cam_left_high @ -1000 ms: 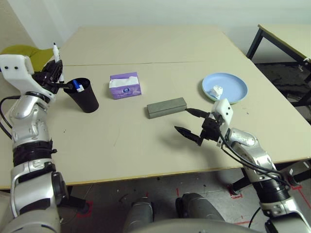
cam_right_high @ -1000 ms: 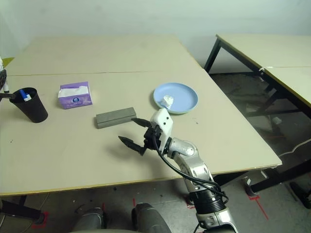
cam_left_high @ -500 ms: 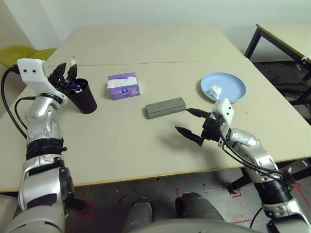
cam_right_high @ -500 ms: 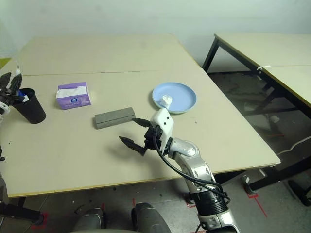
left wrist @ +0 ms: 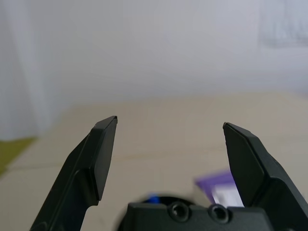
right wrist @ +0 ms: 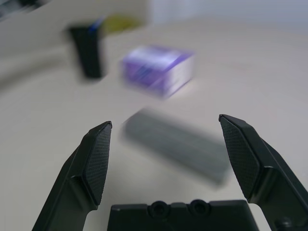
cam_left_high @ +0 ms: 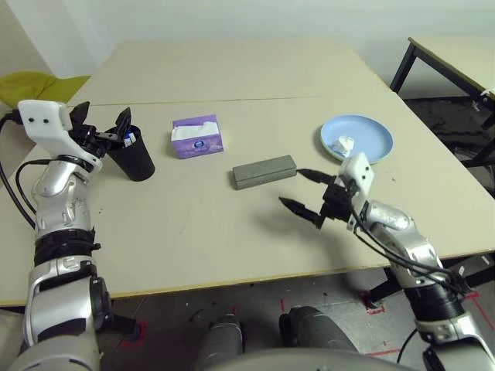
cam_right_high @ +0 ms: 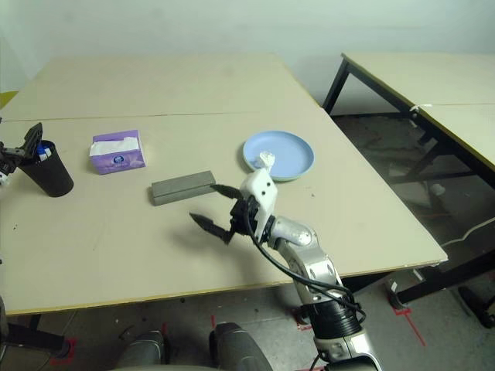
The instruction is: Organize and tidy the items on the table.
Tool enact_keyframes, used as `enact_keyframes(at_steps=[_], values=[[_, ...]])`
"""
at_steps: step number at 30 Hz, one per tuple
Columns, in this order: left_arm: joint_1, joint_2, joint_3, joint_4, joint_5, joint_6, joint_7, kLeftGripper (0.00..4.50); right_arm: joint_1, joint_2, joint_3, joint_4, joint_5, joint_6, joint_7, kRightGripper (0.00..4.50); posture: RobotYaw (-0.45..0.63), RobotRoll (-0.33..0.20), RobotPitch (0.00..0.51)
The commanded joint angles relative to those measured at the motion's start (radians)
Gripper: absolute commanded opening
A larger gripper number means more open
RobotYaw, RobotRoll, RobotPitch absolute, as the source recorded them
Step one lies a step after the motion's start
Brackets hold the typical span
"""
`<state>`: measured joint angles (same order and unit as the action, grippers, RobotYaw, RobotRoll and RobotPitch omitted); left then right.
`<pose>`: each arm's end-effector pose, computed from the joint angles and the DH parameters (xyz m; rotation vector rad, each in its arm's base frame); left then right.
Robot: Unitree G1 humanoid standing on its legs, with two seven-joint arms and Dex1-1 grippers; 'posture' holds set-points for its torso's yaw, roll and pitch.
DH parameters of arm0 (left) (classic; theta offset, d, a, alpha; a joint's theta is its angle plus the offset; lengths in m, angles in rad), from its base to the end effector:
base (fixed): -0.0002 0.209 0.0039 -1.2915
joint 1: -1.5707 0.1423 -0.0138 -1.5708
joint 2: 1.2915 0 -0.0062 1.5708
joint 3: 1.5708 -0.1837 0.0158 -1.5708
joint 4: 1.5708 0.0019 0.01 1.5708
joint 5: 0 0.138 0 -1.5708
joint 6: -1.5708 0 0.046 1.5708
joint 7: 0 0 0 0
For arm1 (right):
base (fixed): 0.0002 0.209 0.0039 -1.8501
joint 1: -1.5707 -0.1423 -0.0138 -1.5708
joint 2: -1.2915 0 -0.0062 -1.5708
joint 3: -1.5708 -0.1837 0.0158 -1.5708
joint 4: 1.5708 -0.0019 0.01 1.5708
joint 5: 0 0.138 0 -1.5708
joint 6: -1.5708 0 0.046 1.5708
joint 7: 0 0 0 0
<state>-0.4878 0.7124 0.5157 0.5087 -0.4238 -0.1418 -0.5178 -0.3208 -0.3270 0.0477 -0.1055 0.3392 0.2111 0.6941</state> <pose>0.2410 0.3676 0.1808 0.1423 -0.4179 0.0689 0.2554 -0.1750 0.1299 -0.0749 -0.1714 0.8611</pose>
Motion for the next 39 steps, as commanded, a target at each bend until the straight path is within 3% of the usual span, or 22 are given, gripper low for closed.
enact_keyframes(at_steps=[1, 5, 9, 13, 22, 34, 39], values=[[0.068, 0.058, 0.106, -0.033, -0.036, 0.058, 0.046, 4.46, -0.039, -0.019, -0.116, 0.038, -0.003, 0.011, -0.107, 4.50, -0.10, 0.000, 0.063], [0.241, 0.101, 0.200, -0.052, -0.041, 0.108, 0.051, 4.46, -0.029, -0.075, -0.267, 0.106, -0.055, 0.001, -0.270, 4.50, -0.08, 0.000, 0.067], [0.414, 0.054, 0.230, -0.137, -0.060, 0.148, 0.036, 4.46, 0.077, -0.116, -0.341, 0.176, -0.127, -0.087, -0.349, 4.50, -0.08, 0.000, 0.073], [0.522, -0.010, 0.194, -0.233, -0.054, 0.173, 0.016, 4.46, 0.111, -0.124, -0.379, 0.298, -0.153, -0.155, -0.402, 4.50, -0.08, 0.000, 0.077], [0.577, -0.077, 0.138, -0.283, -0.021, 0.162, 0.022, 4.46, 0.137, -0.112, -0.353, 0.429, -0.151, -0.279, -0.338, 4.50, -0.06, 0.000, 0.082], [0.590, -0.025, 0.145, -0.305, -0.026, 0.235, 0.006, 4.46, 0.129, -0.038, -0.322, 0.391, -0.144, -0.295, -0.339, 4.50, -0.02, 0.000, 0.099], [0.596, -0.005, 0.127, -0.356, -0.042, 0.270, -0.060, 4.46, 0.112, -0.010, -0.314, 0.337, -0.151, -0.280, -0.381, 4.50, 0.05, 0.000, 0.120]])
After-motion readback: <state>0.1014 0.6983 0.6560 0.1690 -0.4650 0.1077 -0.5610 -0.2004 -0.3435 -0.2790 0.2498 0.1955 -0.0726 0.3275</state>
